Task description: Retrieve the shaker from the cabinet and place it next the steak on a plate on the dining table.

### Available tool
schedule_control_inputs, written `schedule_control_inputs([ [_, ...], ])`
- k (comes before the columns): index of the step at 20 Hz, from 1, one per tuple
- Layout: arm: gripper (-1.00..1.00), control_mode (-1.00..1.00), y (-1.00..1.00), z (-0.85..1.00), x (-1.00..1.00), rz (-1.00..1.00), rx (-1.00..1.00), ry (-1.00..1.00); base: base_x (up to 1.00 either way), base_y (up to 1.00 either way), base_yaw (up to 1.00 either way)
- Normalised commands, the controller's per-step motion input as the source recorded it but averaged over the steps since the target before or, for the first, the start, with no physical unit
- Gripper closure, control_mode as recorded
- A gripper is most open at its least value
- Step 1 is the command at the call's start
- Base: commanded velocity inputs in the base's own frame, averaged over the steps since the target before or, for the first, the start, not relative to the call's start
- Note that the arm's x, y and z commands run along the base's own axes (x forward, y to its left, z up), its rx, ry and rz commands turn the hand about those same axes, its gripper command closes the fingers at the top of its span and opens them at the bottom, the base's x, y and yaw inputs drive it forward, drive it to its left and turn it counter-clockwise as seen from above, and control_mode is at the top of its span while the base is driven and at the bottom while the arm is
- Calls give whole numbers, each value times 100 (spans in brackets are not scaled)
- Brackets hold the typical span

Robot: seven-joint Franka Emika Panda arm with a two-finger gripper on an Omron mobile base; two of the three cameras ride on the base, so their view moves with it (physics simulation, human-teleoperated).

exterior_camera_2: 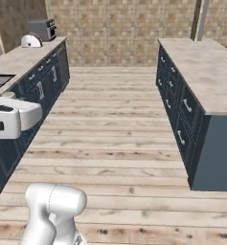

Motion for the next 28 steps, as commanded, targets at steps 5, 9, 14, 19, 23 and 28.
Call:
schedule_control_inputs([
  [5,100,100,0,0,0,0,0,0,0,-6,-96],
  [9,100,100,0,0,0,0,0,0,49,-16,-55],
  [14,100,100,0,0,0,0,0,0,68,-94,-2],
  [19,100,100,0,0,0,0,0,0,81,-100,7],
  [23,100,100,0,0,0,0,0,0,100,-100,14],
  [28,100,100,0,0,0,0,0,0,90,-100,19],
])
